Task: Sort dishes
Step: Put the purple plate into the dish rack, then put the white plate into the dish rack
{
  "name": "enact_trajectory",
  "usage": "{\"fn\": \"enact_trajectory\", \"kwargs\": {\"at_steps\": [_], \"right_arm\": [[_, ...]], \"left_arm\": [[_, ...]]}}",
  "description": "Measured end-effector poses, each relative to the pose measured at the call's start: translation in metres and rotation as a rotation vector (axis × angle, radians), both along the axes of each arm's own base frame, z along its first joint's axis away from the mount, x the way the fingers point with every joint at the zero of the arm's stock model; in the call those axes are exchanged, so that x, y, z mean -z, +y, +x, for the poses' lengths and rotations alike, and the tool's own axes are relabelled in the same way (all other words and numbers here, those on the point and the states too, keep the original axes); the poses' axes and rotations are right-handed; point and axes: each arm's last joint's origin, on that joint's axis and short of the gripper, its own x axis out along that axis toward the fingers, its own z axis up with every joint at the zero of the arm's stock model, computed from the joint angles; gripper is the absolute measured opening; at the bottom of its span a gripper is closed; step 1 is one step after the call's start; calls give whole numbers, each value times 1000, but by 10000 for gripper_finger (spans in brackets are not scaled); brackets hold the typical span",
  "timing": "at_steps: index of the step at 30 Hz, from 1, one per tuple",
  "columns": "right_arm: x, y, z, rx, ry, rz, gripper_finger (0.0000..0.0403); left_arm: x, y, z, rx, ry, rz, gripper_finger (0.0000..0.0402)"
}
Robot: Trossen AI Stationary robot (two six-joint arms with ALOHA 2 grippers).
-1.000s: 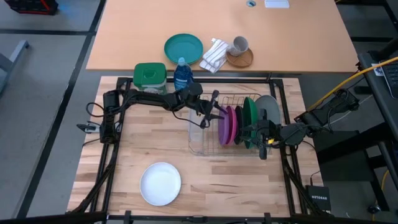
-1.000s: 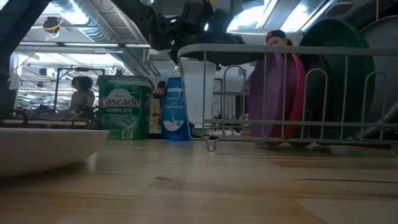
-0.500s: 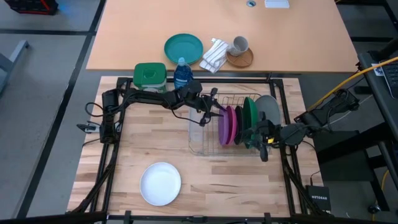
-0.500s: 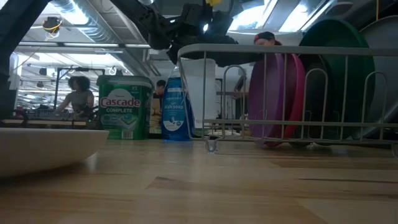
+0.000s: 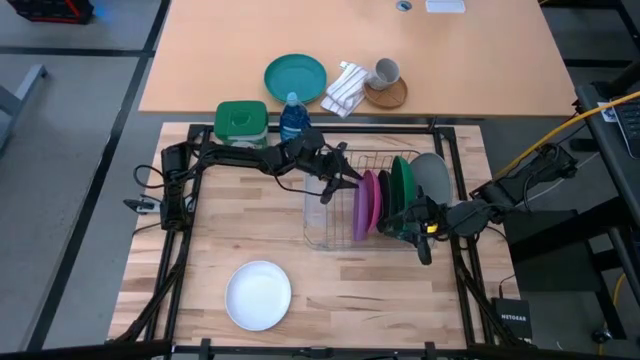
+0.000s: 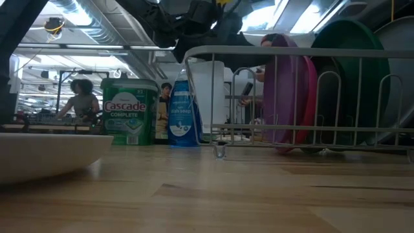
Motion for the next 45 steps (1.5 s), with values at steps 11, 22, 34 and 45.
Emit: {"fn": "enact_trajectory", "kwargs": {"at_steps": [11, 22, 34, 45], "right_arm": [[9, 7, 12, 5, 40, -28, 147], [22, 14, 30, 135, 45, -127, 147], [19, 19, 33, 33, 28, -46, 147], [23, 22, 37, 12, 50, -34, 147]], "left_arm": [[5, 2, -1, -121, 68, 4, 107], [6, 3, -1, -205, 80, 65, 107], [-10, -2, -18, -205, 195, 34, 107], [-64, -30, -51, -157, 208, 13, 107]]}}
